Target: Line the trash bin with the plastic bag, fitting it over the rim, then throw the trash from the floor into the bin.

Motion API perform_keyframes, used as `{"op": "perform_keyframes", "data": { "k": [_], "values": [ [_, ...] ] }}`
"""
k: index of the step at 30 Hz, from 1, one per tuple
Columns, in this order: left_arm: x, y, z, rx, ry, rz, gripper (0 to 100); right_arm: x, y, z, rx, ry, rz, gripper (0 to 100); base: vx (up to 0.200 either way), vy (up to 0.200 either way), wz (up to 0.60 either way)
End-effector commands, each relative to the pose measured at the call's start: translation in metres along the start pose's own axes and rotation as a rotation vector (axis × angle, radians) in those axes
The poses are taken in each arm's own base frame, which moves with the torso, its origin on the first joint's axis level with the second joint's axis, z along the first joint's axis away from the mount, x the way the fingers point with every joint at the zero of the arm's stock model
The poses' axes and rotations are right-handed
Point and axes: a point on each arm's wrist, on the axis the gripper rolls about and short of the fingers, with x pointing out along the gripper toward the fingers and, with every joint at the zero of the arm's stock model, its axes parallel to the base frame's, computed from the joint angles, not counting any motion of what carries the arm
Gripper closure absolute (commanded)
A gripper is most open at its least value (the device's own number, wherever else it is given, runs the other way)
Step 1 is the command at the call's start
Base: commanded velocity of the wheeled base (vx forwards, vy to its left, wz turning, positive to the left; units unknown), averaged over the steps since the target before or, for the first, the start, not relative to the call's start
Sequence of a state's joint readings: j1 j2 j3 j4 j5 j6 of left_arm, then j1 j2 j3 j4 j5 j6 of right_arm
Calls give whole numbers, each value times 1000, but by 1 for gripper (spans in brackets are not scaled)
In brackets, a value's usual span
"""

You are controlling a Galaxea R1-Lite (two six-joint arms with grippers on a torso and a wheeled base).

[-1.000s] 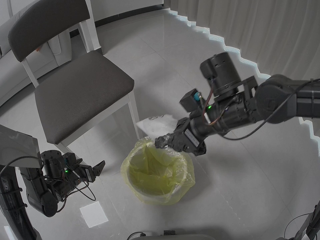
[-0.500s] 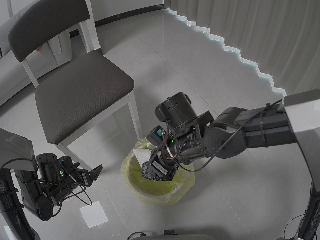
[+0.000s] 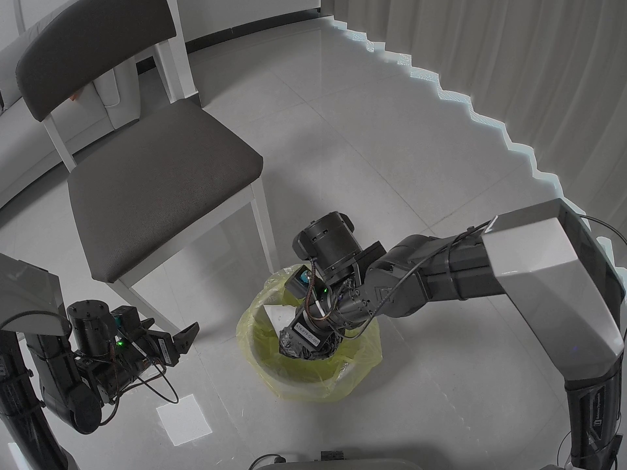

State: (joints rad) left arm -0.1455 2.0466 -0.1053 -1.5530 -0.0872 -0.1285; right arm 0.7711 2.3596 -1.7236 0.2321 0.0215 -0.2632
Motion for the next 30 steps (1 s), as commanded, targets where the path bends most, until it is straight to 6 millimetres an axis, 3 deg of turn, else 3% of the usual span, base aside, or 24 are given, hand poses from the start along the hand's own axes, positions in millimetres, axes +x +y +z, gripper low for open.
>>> {"op": "perform_keyframes", "data": {
  "k": [1,6,15,30],
  "values": [
    [0,0,2,1,-17,-1,0,22,-16,-10,29,29,-14,100,0,0,0],
    [0,2,2,-3,-17,6,0,33,-22,-18,40,53,-17,100,0,0,0],
    [0,2,2,-17,-17,4,0,39,-1,-28,9,120,26,100,0,0,0],
    [-1,2,2,-32,-18,5,0,56,-29,-37,53,130,-21,100,0,0,0]
  ]
}}
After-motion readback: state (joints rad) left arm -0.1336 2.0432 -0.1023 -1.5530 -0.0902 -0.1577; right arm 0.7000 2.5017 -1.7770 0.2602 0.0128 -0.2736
